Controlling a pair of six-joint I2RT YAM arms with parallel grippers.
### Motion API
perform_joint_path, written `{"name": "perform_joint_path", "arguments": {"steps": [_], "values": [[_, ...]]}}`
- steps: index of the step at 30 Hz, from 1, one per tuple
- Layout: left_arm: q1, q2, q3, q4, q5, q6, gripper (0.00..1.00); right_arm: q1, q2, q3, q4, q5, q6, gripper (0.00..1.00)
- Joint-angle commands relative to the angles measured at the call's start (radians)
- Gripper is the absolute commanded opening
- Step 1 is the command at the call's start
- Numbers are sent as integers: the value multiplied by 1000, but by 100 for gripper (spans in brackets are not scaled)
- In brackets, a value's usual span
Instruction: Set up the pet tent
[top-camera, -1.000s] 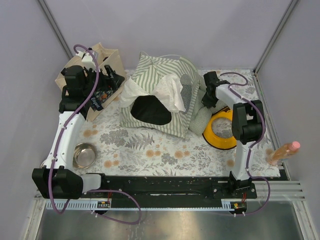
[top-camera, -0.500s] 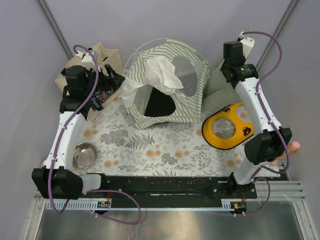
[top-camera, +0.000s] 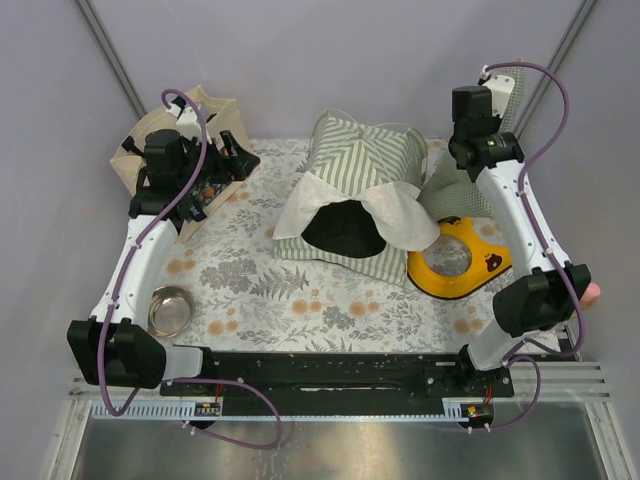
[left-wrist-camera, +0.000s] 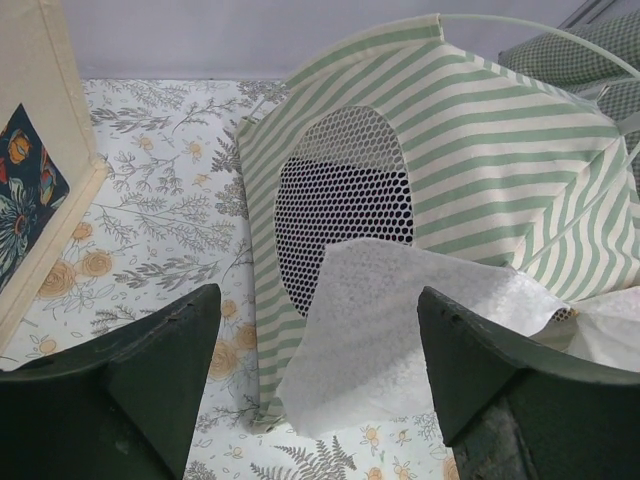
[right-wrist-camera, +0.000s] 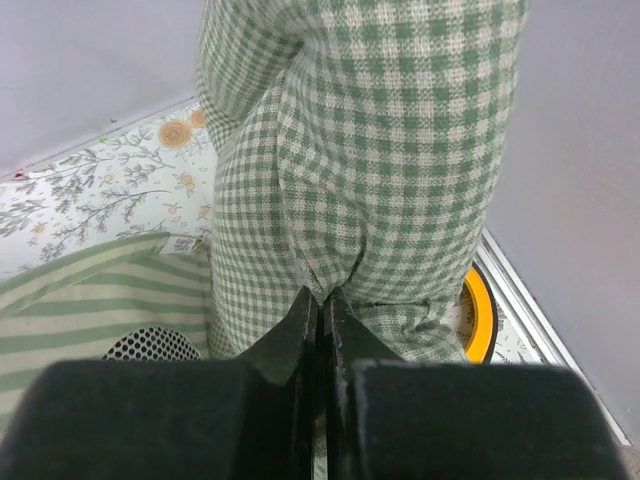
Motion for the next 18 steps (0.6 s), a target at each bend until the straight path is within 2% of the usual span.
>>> {"name": "perform_joint_path", "arguments": {"steps": [1,4,8,11,14,18], "values": [[-9,-7,13,50,22,-13,82,1,-194,-1,50,-60,-8,0],[-17,-16,13,50,25,-19,82,1,-269,-12,33,-67,-11,0],[-29,-37,8,50,7,-31,82,1,-303,77,-115,93,15,0],[-44,-57,14,39,10,-37,82,1,-361,85,-128,124,7,0],[-64,-83,8,34,2,-46,82,1,-441,79,-119,89,4,0],[-83,-123,11,25,4,-77,82,1,-579,30,-47,-89,9,0]]}}
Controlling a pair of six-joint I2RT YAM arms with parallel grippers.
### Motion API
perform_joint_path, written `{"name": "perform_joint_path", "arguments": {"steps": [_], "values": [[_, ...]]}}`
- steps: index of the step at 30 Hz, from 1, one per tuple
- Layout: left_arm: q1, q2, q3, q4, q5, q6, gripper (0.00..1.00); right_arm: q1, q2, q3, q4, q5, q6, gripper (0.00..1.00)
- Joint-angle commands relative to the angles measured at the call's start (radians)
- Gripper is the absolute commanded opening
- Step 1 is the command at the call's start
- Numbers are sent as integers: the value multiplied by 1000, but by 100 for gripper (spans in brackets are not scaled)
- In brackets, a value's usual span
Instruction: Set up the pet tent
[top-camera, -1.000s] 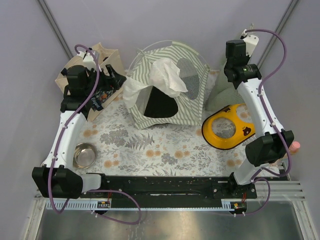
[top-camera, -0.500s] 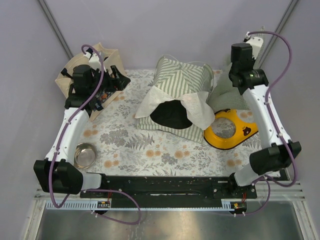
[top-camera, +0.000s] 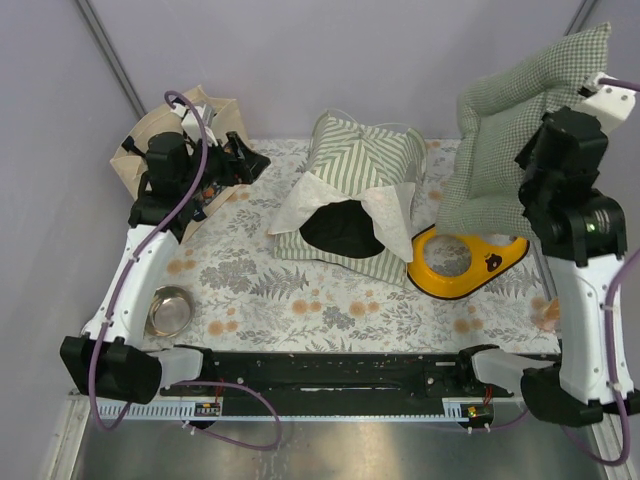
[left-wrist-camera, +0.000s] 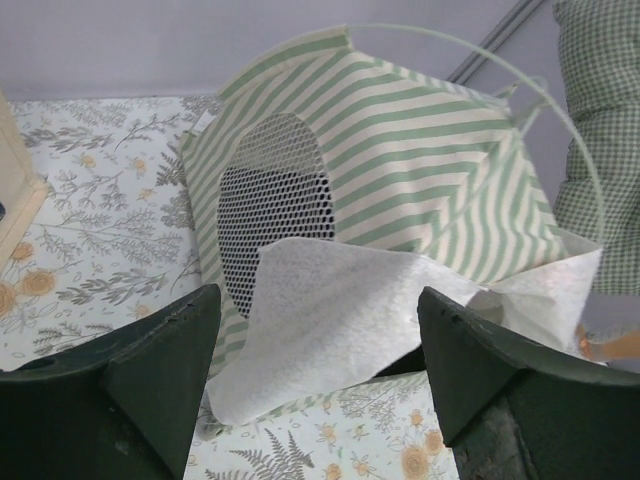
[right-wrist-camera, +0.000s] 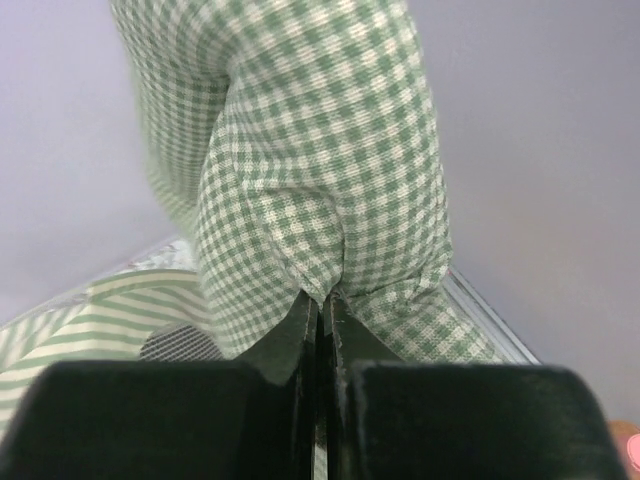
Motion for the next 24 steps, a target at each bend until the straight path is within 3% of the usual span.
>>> {"name": "perform_joint_path", "arguments": {"steps": [1,8,11,14,20,24], "values": [[-20,-81,11,25,3,-43,82,1,-159,-23,112,-146,18,0],[-82,-114,33,34,64,-83,87,1,-323,3,98,-287,26,0],[-138,-120,43,62,96,-103,97,1,-368,35,78,-425,26,0],[-199,-125,34,120,121,-135,99,1,-405,15,98,-612,9,0],[-331,-95,-35,448,219,-299,99,1,-428,-23,118,-907,30,0],[-440,-39,-55,547,204,-330,99,1,-423,-46,169,-1028,110,0]]}}
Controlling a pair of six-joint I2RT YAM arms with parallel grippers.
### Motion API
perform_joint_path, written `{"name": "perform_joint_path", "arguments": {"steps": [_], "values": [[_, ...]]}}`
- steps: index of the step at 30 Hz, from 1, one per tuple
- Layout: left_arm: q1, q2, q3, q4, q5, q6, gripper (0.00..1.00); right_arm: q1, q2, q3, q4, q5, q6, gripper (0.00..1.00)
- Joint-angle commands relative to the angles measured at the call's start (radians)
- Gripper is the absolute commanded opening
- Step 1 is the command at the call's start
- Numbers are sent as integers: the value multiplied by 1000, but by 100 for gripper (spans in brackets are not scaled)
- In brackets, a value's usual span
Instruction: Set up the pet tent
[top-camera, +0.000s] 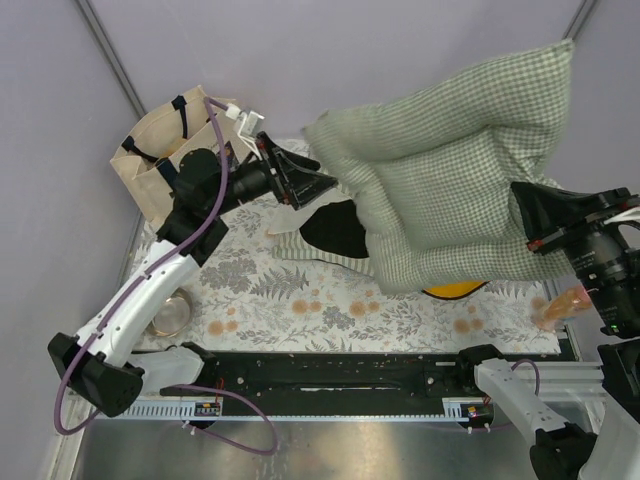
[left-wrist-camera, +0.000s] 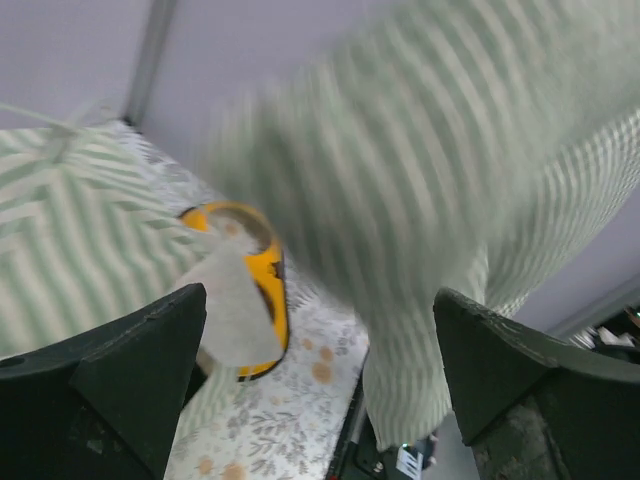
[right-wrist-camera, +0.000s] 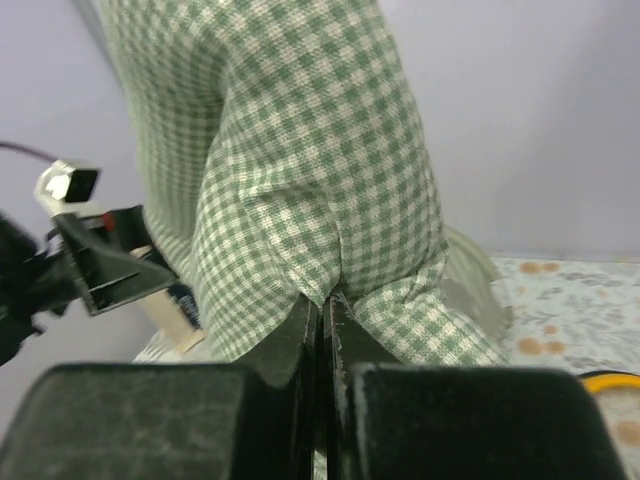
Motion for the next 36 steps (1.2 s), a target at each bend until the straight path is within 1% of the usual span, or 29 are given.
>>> {"name": "perform_joint_path", "arguments": {"steps": [1,2,5,8,10,13,15,18,20,22,30,35,36], "values": [[-109,57,-38,251,37,-86,99,3,16,-17,154,-231,105,0],[-146,60,-58,287,28,-89,99,1,16,-28,170,-249,130,0],[-205,41,-132,359,-38,-79,99,1,19,-59,239,-278,210,0],[-234,2,-228,483,-110,-111,99,1,18,-97,293,-284,277,0],[-242,-17,-264,511,-146,-128,99,1,16,-122,313,-260,306,0],[-262,-25,-281,528,-189,-152,99,1,12,-164,354,-225,348,0],[-277,-35,-292,531,-247,-154,99,1,4,-197,385,-193,365,0],[-289,-84,-319,493,-383,-142,99,1,4,-201,389,-139,359,0],[-289,-127,-330,441,-480,-105,99,1,10,-189,383,-108,349,0],[-289,-155,-342,431,-532,-88,99,1,15,-182,385,-103,358,0],[-298,-123,-367,537,-514,-128,99,3,35,-172,388,-68,481,0],[-341,-85,-379,560,-563,-114,99,1,38,-148,379,-33,524,0],[-349,-72,-382,584,-563,-114,99,1,42,-134,371,-33,529,0]]}}
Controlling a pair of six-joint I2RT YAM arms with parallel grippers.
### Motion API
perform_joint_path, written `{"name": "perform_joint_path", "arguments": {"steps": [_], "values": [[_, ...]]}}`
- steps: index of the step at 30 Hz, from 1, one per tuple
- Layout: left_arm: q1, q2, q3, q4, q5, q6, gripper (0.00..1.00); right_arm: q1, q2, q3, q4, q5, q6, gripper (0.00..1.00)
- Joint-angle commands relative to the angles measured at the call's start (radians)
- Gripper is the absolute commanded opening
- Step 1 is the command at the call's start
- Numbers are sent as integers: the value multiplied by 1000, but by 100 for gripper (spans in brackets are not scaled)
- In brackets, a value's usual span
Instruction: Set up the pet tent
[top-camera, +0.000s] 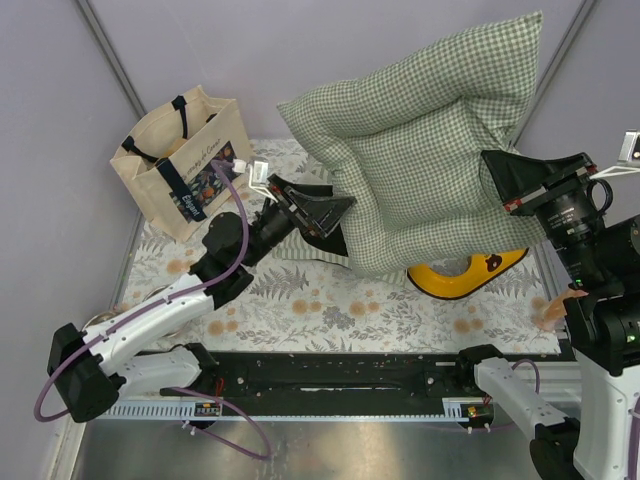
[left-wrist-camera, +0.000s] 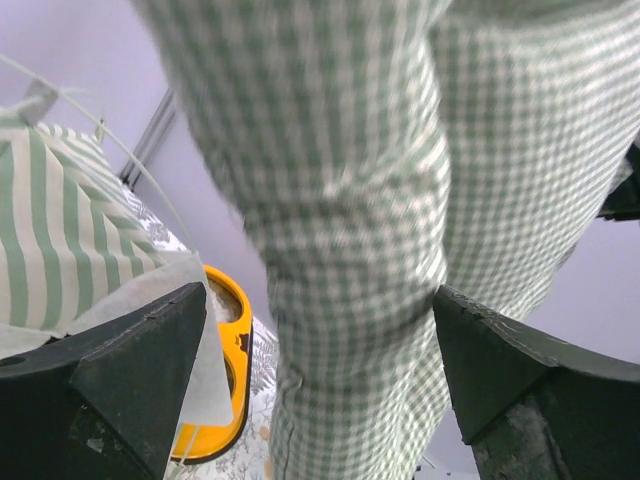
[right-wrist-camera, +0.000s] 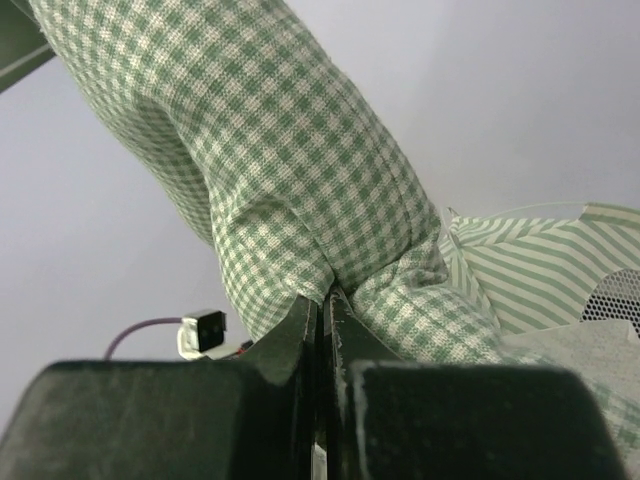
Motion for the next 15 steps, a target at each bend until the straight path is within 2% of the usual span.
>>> {"name": "perform_joint_path", "arguments": {"steps": [1,10,15], "values": [[-34,33,-12,124,-45,13,99,1,15,84,75,48,77,0],[-38,136,138,135,-34,88,99,3,24,85,-6,25,82,0],[-37,144,171,132,-35,126,99,1,19,53,-87,-1,68,0]]}}
